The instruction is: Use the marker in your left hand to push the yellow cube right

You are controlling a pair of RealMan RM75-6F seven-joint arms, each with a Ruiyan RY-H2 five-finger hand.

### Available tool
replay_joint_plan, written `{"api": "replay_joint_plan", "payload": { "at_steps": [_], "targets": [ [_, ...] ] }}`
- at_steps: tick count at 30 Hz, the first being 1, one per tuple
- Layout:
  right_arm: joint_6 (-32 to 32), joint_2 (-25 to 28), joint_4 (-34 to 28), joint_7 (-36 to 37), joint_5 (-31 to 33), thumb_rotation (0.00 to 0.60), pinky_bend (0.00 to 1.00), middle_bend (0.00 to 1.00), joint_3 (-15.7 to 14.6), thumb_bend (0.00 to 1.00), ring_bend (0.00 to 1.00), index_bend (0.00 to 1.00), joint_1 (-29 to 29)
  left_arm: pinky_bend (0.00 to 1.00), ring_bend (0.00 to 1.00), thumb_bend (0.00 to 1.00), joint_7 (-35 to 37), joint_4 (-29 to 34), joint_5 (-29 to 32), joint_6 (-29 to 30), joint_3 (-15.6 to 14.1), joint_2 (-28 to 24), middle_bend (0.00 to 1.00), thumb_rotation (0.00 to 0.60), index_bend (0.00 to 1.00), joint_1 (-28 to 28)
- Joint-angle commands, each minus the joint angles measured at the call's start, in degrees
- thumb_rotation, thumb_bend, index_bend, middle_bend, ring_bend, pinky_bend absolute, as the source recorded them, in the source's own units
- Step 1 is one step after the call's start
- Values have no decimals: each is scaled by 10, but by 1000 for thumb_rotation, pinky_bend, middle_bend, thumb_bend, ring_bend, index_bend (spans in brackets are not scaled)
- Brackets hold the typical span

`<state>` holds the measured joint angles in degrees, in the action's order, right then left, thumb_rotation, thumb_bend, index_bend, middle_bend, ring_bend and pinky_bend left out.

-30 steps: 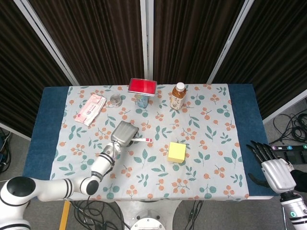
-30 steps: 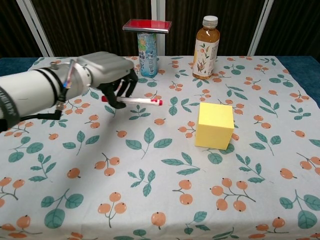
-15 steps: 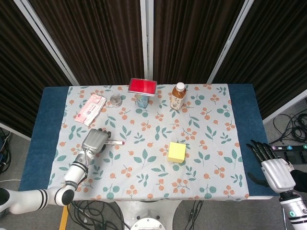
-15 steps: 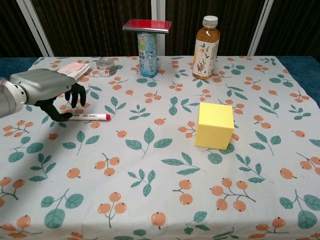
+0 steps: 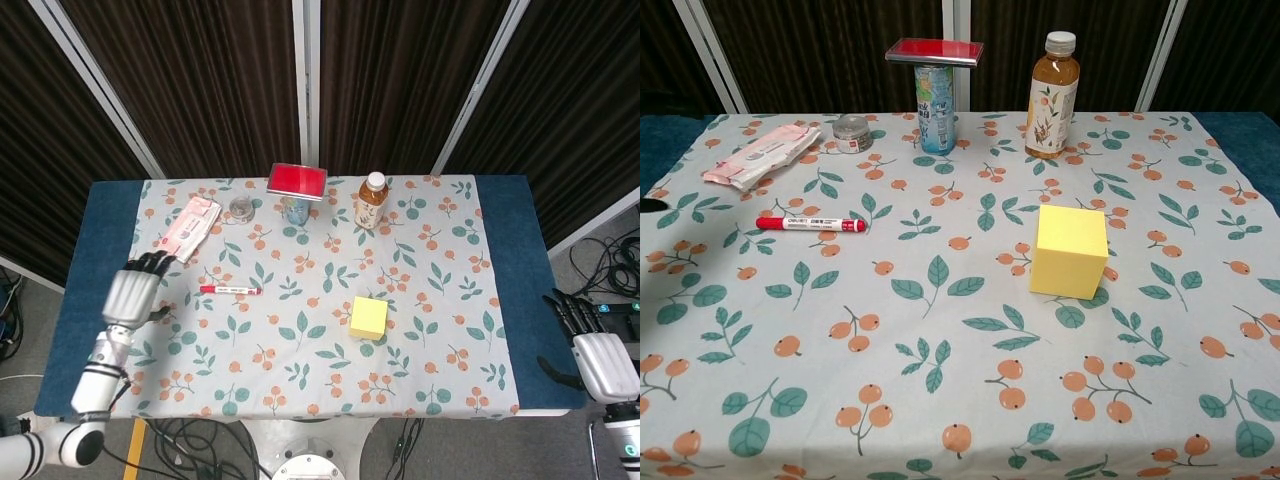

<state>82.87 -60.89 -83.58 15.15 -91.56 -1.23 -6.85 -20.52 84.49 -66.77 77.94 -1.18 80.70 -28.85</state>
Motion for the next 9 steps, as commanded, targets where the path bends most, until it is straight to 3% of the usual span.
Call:
{"api": "replay_joint_plan", "payload": {
  "at_steps": [1,9],
  "targets": [
    [7,-3,5,3,5,600,0,0,4,174,0,0,5,293,197,170,37,11,-40,58,-25,-43,265,600,228,59],
    [10,0,-16,-6,19,600,0,0,12,175,0,0,10,293,197,171,24,76,-68,125,-48,-80,265,600,229,136]
  ]
}}
